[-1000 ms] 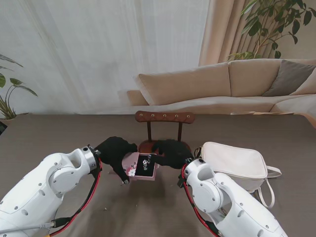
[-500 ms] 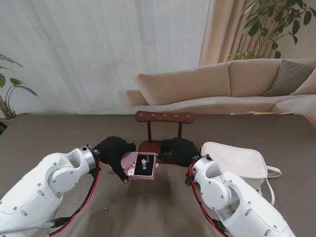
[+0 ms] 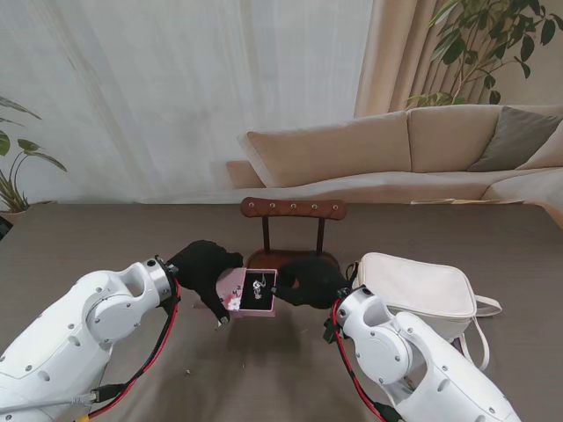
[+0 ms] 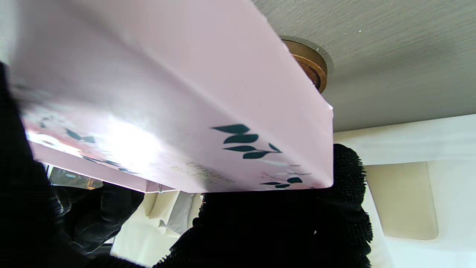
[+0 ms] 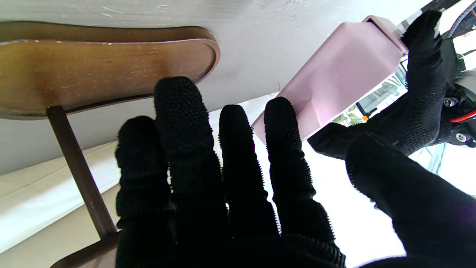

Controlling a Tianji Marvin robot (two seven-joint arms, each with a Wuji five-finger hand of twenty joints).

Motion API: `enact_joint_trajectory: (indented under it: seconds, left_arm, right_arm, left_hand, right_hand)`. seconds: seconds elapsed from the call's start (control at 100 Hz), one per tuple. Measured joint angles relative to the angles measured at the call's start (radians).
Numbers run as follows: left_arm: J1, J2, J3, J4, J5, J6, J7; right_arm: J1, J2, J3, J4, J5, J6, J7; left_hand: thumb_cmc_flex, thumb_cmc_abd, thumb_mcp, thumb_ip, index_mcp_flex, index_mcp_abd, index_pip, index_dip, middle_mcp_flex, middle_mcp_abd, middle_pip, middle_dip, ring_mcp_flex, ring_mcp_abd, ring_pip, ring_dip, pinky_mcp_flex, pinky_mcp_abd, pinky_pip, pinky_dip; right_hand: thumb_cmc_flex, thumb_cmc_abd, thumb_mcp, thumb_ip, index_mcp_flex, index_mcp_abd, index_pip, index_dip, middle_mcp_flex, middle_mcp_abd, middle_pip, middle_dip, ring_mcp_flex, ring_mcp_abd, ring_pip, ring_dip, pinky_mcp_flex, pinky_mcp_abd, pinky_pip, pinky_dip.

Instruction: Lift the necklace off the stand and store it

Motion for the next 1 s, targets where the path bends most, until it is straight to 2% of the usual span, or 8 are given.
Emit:
enact_joint_trajectory:
  seconds: [0.12, 0.2, 0.22, 0.79, 0.81, 0.84, 1.0]
  left_arm:
    - [-0.006, 0.0, 0.003, 0.008, -0.001, 0.0, 0.006]
    - [-0.009, 0.0, 0.007, 0.012, -0.003, 0.0, 0.013]
    - [-0.01, 0.0, 0.007, 0.013, -0.004, 0.0, 0.014]
    - [-0.014, -0.003, 0.015, 0.016, -0.007, 0.0, 0.035]
    - [-0.014, -0.003, 0.015, 0.016, -0.007, 0.0, 0.036]
    - [-0.014, -0.003, 0.015, 0.016, -0.007, 0.0, 0.037]
    - [-0.016, -0.004, 0.018, 0.017, -0.007, -0.001, 0.044]
  right_arm:
    - [-0.002, -0.001, -0.007, -0.005, 0.018, 0.011, 0.002]
    - [-0.002, -0.001, -0.015, -0.007, 0.041, 0.021, 0.004]
    - [-0.002, -0.002, -0.017, -0.008, 0.047, 0.023, 0.005]
    - [0.028, -0.024, -0.094, -0.006, 0.156, 0.08, 0.001]
    - [0.028, -0.025, -0.096, -0.006, 0.16, 0.081, 0.0]
    - [0.029, -0.026, -0.099, -0.005, 0.164, 0.083, -0.002]
    - [0.029, -0.035, -0.115, -0.004, 0.187, 0.09, -0.012]
  left_hand:
    - [0.002, 0.0, 0.0, -0.001, 0.001, 0.003, 0.0, 0.0, 0.0, 0.0, 0.0, 0.0, 0.0, 0.0, 0.0, 0.0, 0.0, 0.0, 0.0, 0.0]
    - [0.002, 0.0, 0.0, -0.001, 0.002, 0.003, 0.0, 0.0, 0.0, 0.0, 0.0, 0.0, 0.0, 0.0, 0.0, 0.0, 0.0, 0.0, 0.0, 0.0]
    - [0.002, 0.0, 0.0, -0.011, 0.003, 0.003, 0.0, 0.0, 0.0, 0.0, 0.0, 0.0, 0.001, 0.0, 0.0, 0.0, 0.001, 0.0, 0.0, 0.0]
    - [0.004, 0.0, 0.0, -0.011, 0.005, 0.006, 0.014, 0.0, 0.007, 0.0, 0.0, 0.0, 0.014, 0.0, 0.003, 0.0, 0.007, 0.0, 0.006, 0.0]
    - [0.004, 0.0, 0.0, -0.013, 0.005, 0.006, 0.017, 0.0, 0.01, 0.0, 0.0, 0.0, 0.016, 0.0, 0.003, 0.0, 0.01, 0.0, 0.01, 0.0]
    - [0.004, 0.0, 0.0, -0.033, 0.005, 0.006, 0.018, 0.0, 0.011, -0.001, 0.0, 0.0, 0.017, 0.0, 0.003, 0.0, 0.011, 0.0, 0.01, 0.0]
    - [0.004, 0.0, 0.0, -0.033, 0.005, 0.006, 0.023, 0.0, 0.011, -0.002, 0.0, 0.0, 0.018, 0.0, 0.003, 0.0, 0.012, 0.0, 0.01, 0.0]
  right_hand:
    - [0.024, -0.01, 0.026, -0.027, 0.0, 0.027, 0.009, -0.018, 0.0, 0.0, 0.0, 0.006, 0.0, 0.0, 0.0, 0.0, 0.0, 0.002, 0.0, 0.0]
    - [0.024, -0.01, 0.023, -0.027, 0.0, 0.034, 0.015, -0.019, 0.0, 0.0, -0.001, 0.008, 0.0, 0.0, 0.0, 0.0, 0.0, 0.004, 0.0, 0.0]
    - [0.024, -0.01, 0.023, -0.027, 0.0, 0.037, 0.018, -0.019, 0.0, 0.0, -0.001, 0.008, 0.0, 0.0, 0.0, 0.0, 0.0, 0.004, 0.0, 0.0]
    - [0.038, -0.009, 0.022, -0.03, -0.003, 0.058, 0.025, -0.033, 0.0, 0.0, -0.001, 0.009, 0.0, 0.005, 0.01, 0.0, 0.0, 0.006, 0.0, 0.0]
    - [0.038, -0.009, 0.022, -0.03, -0.004, 0.058, 0.025, -0.033, 0.0, 0.0, -0.001, 0.009, 0.0, 0.006, 0.011, 0.0, 0.0, 0.007, 0.0, 0.0]
    - [0.038, -0.009, 0.022, -0.037, -0.004, 0.058, 0.025, -0.033, -0.001, 0.0, -0.001, 0.009, 0.0, 0.006, 0.011, 0.0, 0.0, 0.007, 0.0, 0.0]
    - [0.049, -0.008, 0.022, -0.038, -0.004, 0.058, 0.025, -0.04, -0.001, 0.0, -0.001, 0.009, 0.0, 0.01, 0.013, 0.0, 0.0, 0.008, 0.0, 0.0]
